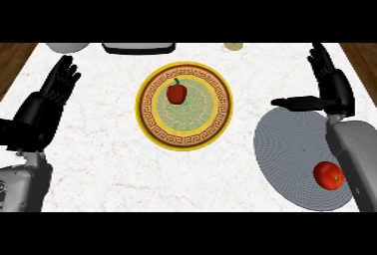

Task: Pick the bell pepper from the placemat and place it in the plate

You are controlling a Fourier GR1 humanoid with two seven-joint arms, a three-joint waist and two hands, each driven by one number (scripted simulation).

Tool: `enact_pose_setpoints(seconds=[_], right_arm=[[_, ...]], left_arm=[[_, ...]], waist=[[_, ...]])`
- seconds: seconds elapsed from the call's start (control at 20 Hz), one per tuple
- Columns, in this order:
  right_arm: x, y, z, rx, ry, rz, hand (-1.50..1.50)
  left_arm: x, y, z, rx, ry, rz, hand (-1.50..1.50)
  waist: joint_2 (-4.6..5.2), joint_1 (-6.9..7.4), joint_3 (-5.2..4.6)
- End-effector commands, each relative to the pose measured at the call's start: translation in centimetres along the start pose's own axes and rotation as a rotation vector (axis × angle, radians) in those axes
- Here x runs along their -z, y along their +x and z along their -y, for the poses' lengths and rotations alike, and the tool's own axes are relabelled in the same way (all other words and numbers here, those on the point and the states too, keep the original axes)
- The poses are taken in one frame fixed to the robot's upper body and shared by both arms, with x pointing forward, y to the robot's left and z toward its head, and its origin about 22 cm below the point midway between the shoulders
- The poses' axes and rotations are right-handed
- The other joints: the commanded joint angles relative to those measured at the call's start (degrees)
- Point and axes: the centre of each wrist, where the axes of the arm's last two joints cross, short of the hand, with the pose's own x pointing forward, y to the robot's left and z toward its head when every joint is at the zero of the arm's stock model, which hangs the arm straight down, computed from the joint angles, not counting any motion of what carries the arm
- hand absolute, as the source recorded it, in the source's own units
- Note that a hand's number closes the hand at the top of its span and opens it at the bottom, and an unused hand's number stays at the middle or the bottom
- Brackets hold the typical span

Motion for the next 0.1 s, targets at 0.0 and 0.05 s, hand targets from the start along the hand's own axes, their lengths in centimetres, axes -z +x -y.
enact_pose_setpoints(seconds=[0.0,0.05], right_arm=[[-0.2,-1.2,3.6,-0.051,-0.021,0.023,-1.5],[0.0,-0.5,2.0,-0.073,-0.035,0.022,-1.5]], left_arm=[[2.0,0.8,-0.9,0.007,0.0,0.009,0.0],[1.0,0.3,-1.4,0.009,0.002,0.002,0.0]], waist=[[0.19,0.14,0.02],[0.09,0.23,0.0]])
